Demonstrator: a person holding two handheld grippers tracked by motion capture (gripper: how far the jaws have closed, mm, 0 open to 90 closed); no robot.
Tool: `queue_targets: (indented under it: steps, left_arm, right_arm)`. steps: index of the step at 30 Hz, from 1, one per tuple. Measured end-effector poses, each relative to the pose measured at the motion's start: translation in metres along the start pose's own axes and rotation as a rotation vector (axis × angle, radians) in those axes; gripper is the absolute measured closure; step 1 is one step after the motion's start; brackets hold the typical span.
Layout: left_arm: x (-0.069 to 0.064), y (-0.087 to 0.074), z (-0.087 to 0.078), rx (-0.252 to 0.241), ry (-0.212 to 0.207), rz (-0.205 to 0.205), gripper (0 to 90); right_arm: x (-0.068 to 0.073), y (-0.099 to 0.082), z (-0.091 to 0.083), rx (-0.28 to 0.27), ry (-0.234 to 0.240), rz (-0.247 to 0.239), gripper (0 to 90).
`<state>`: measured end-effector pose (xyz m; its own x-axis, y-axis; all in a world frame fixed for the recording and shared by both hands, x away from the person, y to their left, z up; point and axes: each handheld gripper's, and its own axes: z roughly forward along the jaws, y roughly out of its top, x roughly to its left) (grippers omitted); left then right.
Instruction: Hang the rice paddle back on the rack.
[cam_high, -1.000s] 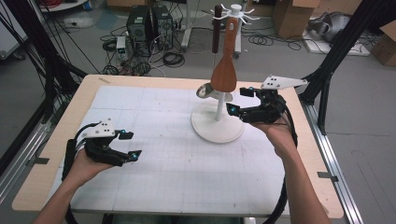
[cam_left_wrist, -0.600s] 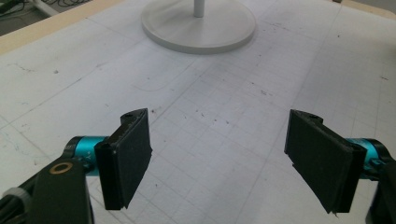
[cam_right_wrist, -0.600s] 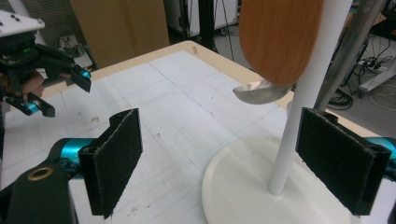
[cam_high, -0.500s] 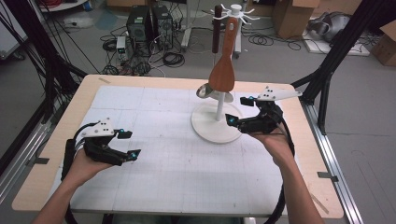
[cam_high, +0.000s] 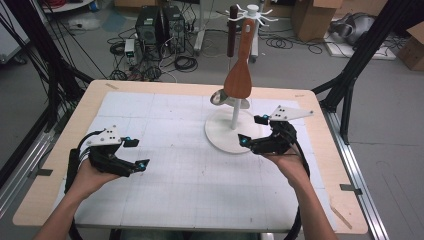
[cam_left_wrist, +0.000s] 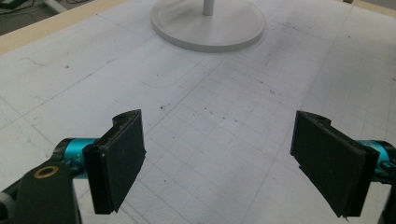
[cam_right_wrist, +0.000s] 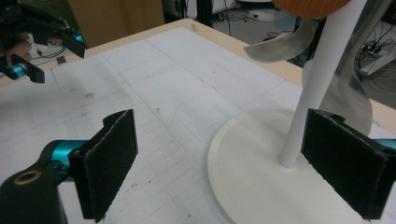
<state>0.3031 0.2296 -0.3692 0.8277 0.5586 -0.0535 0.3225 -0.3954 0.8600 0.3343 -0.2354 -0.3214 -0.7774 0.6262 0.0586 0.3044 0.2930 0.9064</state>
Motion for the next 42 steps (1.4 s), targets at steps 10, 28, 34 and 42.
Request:
queue_targets:
  steps: [10, 28, 34, 42]
  left_arm:
    - [0.001, -0.001, 0.000, 0.004, 0.012, -0.003, 16.8]
    - [0.005, -0.003, 0.000, 0.012, 0.033, -0.023, 10.4]
    - [0.006, -0.005, 0.000, 0.018, 0.039, -0.033, 6.8]
    - [0.008, -0.006, 0.000, 0.024, 0.053, -0.045, 1.8]
  right_arm:
    - [0.005, -0.015, 0.006, 0.035, -0.010, 0.014, 9.9]
    - [0.010, -0.043, 0.009, 0.067, -0.047, 0.035, 0.1]
    - [0.013, -0.049, 0.007, 0.063, -0.047, 0.038, 0.1]
    - [0.017, -0.059, 0.002, 0.063, -0.051, 0.049, 0.1]
